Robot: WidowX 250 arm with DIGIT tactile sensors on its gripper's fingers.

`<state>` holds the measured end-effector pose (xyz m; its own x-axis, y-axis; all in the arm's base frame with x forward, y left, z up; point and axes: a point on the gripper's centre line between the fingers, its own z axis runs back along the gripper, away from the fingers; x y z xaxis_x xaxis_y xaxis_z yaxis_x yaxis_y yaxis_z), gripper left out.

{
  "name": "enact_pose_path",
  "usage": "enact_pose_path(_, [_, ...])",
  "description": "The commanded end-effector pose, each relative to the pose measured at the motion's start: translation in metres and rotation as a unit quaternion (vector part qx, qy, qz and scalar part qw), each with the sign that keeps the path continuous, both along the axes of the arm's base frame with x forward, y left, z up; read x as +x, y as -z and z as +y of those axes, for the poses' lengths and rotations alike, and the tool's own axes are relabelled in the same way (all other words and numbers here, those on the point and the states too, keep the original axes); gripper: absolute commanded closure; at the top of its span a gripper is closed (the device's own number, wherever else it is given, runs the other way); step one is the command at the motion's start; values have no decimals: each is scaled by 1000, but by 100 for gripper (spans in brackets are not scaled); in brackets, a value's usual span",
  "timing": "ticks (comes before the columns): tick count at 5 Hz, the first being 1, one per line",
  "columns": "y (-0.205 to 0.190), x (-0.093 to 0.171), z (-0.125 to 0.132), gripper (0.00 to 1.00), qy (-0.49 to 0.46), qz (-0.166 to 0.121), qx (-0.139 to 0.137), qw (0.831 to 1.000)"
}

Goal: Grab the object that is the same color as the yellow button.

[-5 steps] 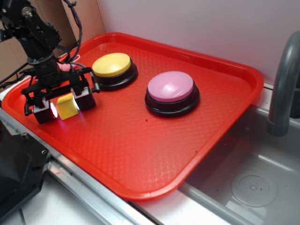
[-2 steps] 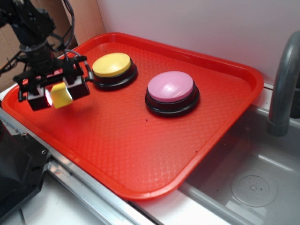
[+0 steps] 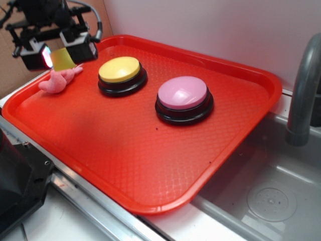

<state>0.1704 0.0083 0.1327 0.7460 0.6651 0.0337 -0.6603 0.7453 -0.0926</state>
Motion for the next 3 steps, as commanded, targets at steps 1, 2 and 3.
enact_pose_path(1, [-49, -11, -50, 100, 212, -17, 6, 977])
enact_pose_path(2, [-48, -18, -55, 100, 240, -23, -8, 970])
enact_pose_path(3, [-44, -24, -46, 100, 216, -61, -7, 974])
